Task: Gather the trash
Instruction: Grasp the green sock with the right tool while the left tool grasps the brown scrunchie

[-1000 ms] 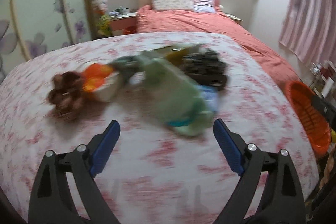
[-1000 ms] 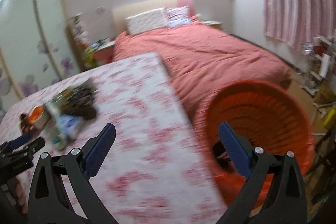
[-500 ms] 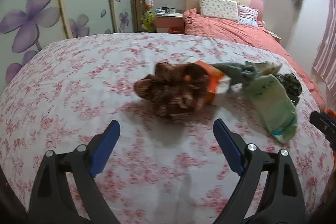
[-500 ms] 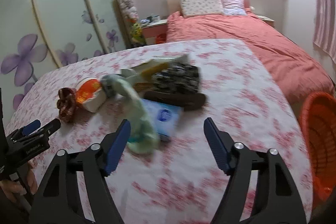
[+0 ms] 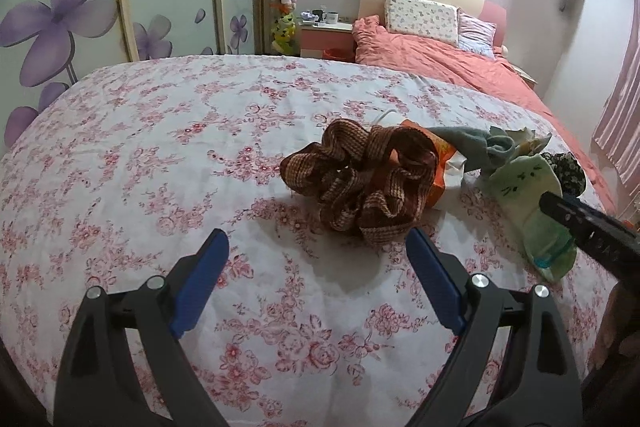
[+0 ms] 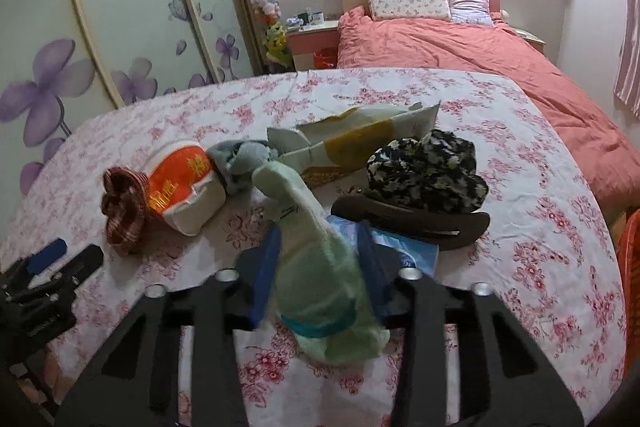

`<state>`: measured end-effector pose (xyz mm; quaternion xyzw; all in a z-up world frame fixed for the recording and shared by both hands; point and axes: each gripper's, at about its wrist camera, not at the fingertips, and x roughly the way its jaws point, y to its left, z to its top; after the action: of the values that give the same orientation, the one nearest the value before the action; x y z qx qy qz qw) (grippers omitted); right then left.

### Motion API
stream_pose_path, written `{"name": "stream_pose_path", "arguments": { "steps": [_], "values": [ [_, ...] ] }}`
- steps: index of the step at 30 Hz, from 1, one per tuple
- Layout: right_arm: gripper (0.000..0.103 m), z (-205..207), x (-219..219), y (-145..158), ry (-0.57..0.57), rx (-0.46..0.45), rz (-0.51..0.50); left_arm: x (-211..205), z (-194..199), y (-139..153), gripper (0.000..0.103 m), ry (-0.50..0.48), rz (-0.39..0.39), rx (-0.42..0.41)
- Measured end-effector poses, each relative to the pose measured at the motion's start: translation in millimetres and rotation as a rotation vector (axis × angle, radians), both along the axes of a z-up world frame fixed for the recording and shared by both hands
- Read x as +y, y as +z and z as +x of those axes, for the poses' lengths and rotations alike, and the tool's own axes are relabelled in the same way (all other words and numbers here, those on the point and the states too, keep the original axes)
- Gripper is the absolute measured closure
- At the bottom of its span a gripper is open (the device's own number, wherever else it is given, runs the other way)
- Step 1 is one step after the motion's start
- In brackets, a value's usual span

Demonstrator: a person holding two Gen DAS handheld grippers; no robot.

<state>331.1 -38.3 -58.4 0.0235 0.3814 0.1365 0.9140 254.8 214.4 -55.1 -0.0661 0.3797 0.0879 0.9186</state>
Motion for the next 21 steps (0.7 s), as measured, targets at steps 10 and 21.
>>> {"name": "stream_pose_path", "arguments": {
  "steps": [10, 21],
  "values": [
    [0.097, -16.3, -20.2, 4.9, -0.003, -0.017, 0.043, -14.4, 24.0, -6.4, 0.015, -0.009, -0.015, 0.021],
    [0.097, -20.1, -34.0, -0.2, -0.016, 0.004, 0.068, -17.9, 50.3, -18.6, 0.046, 0.002, 0.016, 0.072]
  ]
}}
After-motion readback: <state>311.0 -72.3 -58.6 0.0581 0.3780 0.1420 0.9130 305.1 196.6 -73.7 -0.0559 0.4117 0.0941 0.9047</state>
